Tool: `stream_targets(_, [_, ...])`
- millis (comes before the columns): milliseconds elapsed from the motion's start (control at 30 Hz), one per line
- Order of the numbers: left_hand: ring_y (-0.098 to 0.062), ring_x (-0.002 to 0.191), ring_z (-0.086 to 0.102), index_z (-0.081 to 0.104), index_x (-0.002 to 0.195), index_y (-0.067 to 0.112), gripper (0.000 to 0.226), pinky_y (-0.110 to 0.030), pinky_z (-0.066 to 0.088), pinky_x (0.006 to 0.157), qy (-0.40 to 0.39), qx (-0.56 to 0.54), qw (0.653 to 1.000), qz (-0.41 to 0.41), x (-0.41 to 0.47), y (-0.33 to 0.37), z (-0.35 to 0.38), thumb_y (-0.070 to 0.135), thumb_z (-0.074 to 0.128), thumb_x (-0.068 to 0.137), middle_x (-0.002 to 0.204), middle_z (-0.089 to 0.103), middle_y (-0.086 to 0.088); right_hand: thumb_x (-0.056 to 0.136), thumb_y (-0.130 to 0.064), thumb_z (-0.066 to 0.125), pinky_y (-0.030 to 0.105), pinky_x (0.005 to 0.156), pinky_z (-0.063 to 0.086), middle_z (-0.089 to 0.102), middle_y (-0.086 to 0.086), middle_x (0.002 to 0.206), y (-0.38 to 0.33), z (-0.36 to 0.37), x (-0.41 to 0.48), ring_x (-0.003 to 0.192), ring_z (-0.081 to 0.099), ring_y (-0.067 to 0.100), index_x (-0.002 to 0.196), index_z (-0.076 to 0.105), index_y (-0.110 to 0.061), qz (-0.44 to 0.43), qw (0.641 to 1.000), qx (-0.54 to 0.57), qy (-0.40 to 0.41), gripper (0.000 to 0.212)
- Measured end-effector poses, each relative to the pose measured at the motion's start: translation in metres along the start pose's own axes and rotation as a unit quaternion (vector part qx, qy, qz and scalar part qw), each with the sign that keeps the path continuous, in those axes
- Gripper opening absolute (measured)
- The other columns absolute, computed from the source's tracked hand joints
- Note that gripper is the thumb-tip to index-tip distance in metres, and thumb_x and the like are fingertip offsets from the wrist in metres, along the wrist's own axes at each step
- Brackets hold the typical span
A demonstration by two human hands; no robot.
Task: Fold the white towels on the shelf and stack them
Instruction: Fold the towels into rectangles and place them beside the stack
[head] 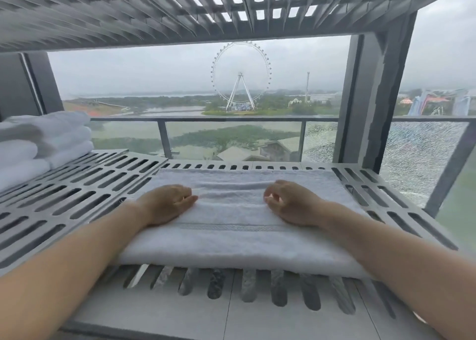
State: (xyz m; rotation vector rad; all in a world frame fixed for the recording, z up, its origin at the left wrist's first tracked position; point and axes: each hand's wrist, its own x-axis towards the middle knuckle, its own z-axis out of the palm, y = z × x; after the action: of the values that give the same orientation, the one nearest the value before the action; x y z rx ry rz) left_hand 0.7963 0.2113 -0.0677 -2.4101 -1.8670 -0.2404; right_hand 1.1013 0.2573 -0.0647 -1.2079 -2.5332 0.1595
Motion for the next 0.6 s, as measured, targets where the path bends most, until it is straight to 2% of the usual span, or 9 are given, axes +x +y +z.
stream_targets(67, [-0.004,0.067,0.048,0.046,0.068,0.024,0.040,-0.023,0.035,0.062,-0.002,-0.001,1.000,0.019,0.001,-0.011,0.000,0.049,0.028,0.095,0.072,0.051,0.008,0.094,-0.030,0.042,0.025,0.078,0.033,0.053,0.000,0.102,0.004,0.005,-0.002,0.093,0.048,0.014,0.105,0.058,-0.020,0.004,1.000,0.019,0.023,0.022])
stream_targets(167, [-0.012,0.067,0.054,0.048,0.069,0.021,0.049,-0.030,0.041,0.062,-0.012,0.102,0.994,0.041,0.006,-0.028,-0.006,0.057,0.024,0.092,0.071,0.057,0.006,0.094,-0.033,0.042,0.024,0.075,0.033,0.049,-0.006,0.096,0.007,0.006,-0.001,0.086,0.046,0.010,0.106,0.056,-0.025,-0.001,1.000,0.010,0.016,0.020])
stream_targets(300, [-0.014,0.077,0.057,0.047,0.079,0.027,0.035,-0.027,0.035,0.061,0.049,0.232,0.965,0.110,0.024,-0.034,-0.014,0.054,0.031,0.092,0.085,0.060,0.009,0.090,-0.030,0.050,0.022,0.071,0.035,0.049,-0.011,0.097,0.003,-0.003,0.019,0.080,0.045,0.001,0.114,0.053,-0.025,-0.020,1.000,-0.017,-0.011,0.025])
stream_targets(433, [-0.016,0.082,0.059,0.054,0.091,0.023,0.031,-0.029,0.041,0.068,0.108,0.229,0.960,0.123,0.057,-0.020,-0.011,0.047,0.036,0.094,0.090,0.061,0.006,0.089,-0.026,0.054,0.025,0.078,0.040,0.053,-0.006,0.104,0.002,-0.011,0.054,0.090,0.049,0.011,0.115,0.055,-0.022,-0.007,0.999,-0.039,0.003,0.027])
stream_targets(500, [-0.016,0.082,0.058,0.055,0.093,0.021,0.030,-0.029,0.041,0.069,0.112,0.205,0.967,0.104,0.076,-0.014,-0.011,0.045,0.037,0.094,0.092,0.061,0.003,0.089,-0.027,0.053,0.031,0.087,0.043,0.053,0.000,0.118,0.006,-0.009,0.071,0.099,0.049,0.015,0.119,0.053,-0.022,0.023,0.998,-0.064,-0.008,0.031])
stream_targets(600, [-0.020,0.090,0.058,0.055,0.100,0.017,0.030,-0.036,0.048,0.079,0.109,0.228,0.963,0.098,0.103,-0.016,-0.011,0.039,0.035,0.096,0.097,0.059,-0.001,0.090,-0.024,0.049,0.036,0.097,0.039,0.038,0.001,0.141,0.017,-0.003,0.092,0.122,0.043,0.021,0.131,0.041,-0.022,0.083,0.994,-0.073,-0.006,0.042])
